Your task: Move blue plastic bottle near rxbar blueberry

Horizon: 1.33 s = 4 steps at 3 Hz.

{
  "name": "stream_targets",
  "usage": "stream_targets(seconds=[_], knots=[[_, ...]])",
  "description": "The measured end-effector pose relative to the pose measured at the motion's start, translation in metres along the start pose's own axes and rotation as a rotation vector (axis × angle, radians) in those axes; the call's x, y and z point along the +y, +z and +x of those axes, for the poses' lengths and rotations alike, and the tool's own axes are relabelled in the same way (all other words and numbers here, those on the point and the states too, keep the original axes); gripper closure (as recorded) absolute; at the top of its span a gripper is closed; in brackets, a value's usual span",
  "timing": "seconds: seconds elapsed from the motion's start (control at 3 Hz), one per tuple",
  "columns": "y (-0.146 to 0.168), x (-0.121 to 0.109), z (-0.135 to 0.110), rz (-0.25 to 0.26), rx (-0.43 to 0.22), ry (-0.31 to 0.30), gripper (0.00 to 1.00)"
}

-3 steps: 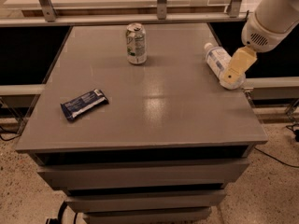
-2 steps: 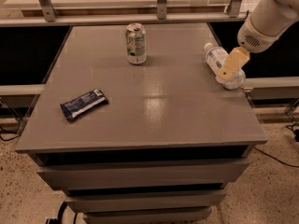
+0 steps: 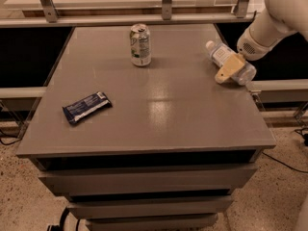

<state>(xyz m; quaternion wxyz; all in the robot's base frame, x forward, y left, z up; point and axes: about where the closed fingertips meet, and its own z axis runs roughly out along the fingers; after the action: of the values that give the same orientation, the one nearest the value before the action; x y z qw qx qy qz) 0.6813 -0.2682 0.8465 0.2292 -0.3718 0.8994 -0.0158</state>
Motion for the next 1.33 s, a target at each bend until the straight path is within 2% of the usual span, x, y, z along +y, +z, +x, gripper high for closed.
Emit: stream_targets(seconds=[0.33, 1.0, 1.33], knots=[[0.018, -0.002, -0.002, -0.045, -0.031, 0.032, 0.40], [0.010, -0.004, -0.006, -0.045, -0.031, 0.032, 0.86], [-0.009, 0.016, -0.024, -0.092, -0.110, -0.039, 1.00]])
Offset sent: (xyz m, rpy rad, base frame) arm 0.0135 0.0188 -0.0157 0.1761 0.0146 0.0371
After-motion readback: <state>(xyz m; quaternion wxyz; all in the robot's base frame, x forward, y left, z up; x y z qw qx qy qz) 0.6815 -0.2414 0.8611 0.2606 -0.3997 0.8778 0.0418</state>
